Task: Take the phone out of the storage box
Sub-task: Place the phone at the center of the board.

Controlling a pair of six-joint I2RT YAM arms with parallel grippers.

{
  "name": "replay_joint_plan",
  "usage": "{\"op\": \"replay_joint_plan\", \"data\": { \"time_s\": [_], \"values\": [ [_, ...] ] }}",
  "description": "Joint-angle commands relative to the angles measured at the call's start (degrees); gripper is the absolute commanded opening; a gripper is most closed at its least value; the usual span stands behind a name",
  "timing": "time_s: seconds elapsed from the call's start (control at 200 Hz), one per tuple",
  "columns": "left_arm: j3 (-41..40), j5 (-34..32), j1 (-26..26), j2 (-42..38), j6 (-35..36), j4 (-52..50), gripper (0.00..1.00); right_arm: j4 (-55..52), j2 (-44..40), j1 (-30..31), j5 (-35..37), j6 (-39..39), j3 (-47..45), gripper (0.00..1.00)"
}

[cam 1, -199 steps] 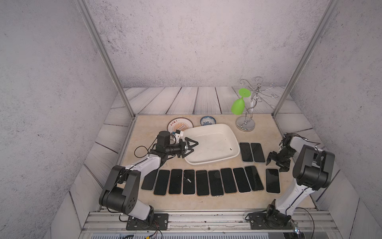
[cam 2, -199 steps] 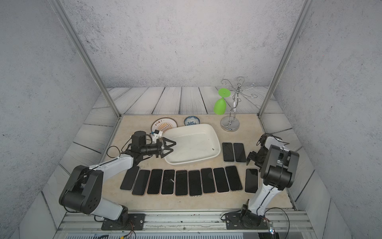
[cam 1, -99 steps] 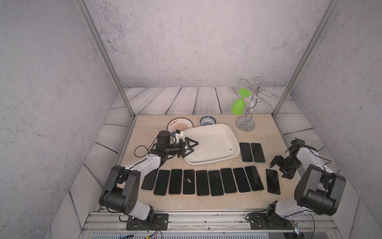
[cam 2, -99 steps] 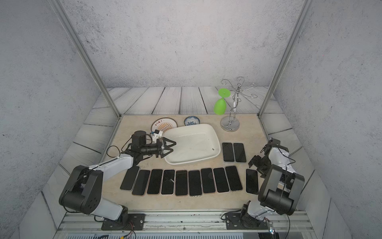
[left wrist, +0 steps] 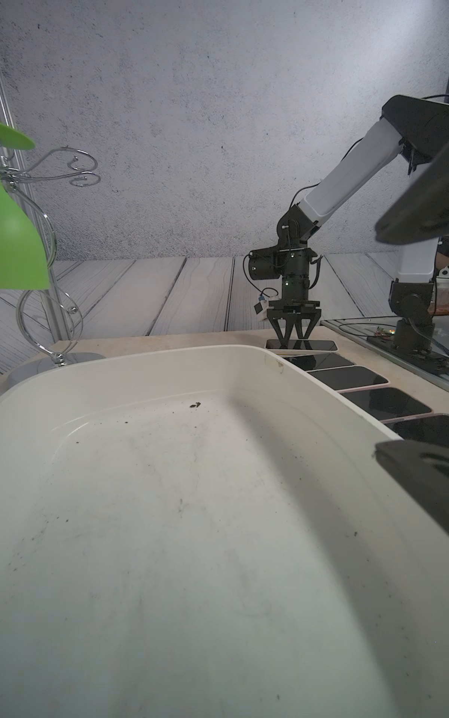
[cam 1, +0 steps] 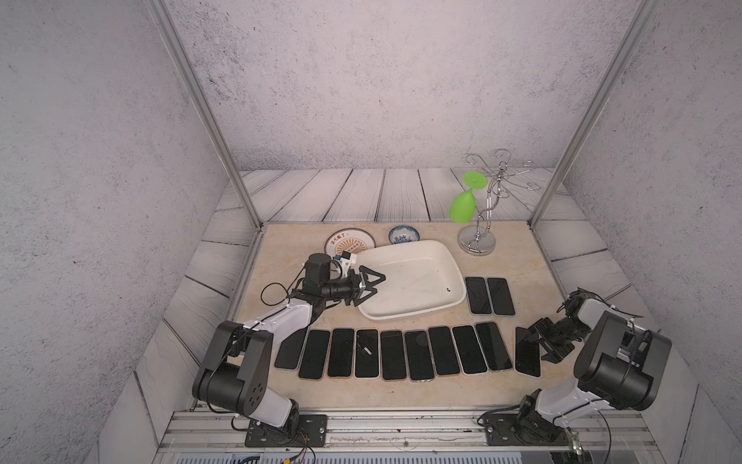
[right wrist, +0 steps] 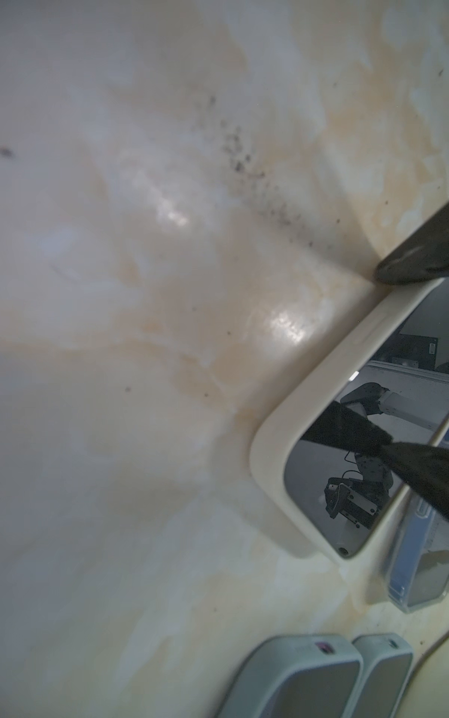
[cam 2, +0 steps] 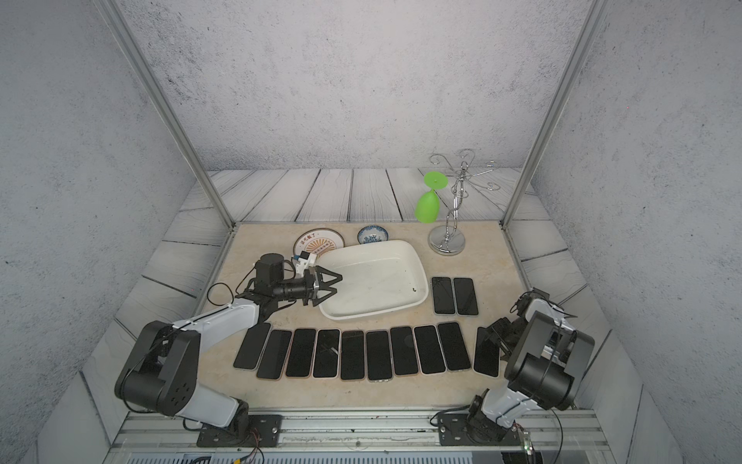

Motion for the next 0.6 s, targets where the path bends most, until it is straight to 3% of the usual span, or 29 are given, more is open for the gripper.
{"op": "replay_joint_plan", "data": {
  "time_s": [0.0, 0.596],
  "values": [
    [0.09, 2.29, -0.39, 0.64, -1.72, 1.49, 0.85, 5.6, 2.13, 0.7, -6.46, 1.53, -2.52, 0.62],
    [0.73, 1.03, -0.98, 0.29, 0.2, 0.22, 0.85, 3.34, 10.1, 5.46, -14.38, -6.95, 9.74, 0.61]
  ]
}}
